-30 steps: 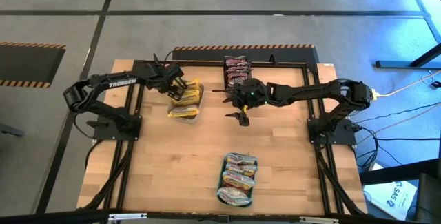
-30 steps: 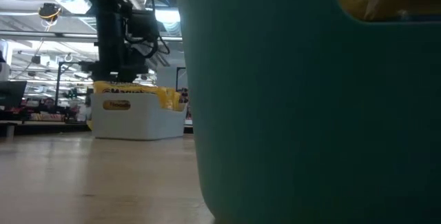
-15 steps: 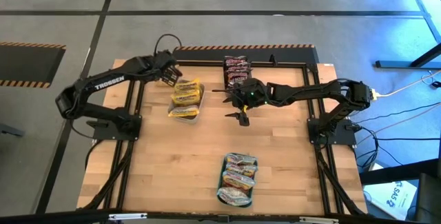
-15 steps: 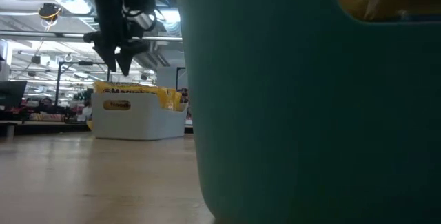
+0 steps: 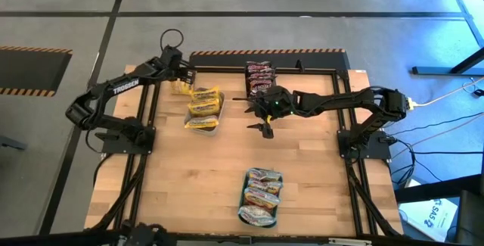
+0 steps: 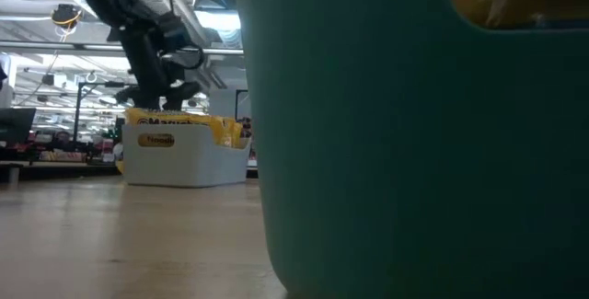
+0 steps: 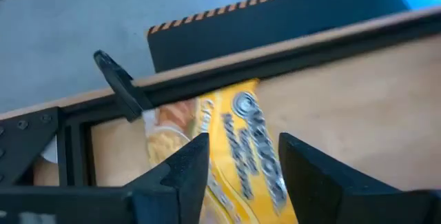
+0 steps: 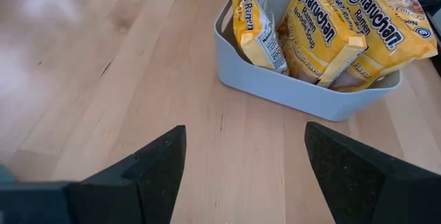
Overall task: Sort Maruchan noodles
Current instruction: Put the yellow noodle pack into the white bin
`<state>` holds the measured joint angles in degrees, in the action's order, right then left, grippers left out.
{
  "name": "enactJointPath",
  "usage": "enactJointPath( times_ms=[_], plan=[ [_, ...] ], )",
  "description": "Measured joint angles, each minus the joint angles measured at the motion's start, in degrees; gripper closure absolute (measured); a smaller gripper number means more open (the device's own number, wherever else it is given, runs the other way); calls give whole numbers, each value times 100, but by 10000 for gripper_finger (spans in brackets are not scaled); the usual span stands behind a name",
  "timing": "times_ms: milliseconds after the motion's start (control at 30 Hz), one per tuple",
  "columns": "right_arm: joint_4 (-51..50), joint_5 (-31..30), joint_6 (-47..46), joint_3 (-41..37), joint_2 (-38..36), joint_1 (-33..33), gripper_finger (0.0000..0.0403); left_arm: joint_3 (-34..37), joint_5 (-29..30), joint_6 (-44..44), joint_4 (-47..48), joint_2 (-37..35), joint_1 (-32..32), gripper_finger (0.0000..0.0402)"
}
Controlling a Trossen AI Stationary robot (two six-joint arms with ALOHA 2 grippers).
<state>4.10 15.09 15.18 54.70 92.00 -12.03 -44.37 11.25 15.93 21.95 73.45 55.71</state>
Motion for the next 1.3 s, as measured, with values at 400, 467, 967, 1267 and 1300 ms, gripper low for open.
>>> enactJointPath(
  times_ms=[400,467,967,1267,1300],
  plan=[
    [15,-51,-130,0,-2,0,126,233,-146,11,-418,1192,185,275],
    [11,-50,-129,0,-2,0,126,218,-231,31,-472,1275,131,275],
    [-31,-49,-120,0,-2,0,126,198,-586,327,-277,1299,91,278],
    [-100,-48,-118,0,-2,2,126,198,-593,458,-247,1303,52,313],
    [-103,-48,-118,0,-2,2,126,198,-634,468,-246,1303,51,317]
  ],
)
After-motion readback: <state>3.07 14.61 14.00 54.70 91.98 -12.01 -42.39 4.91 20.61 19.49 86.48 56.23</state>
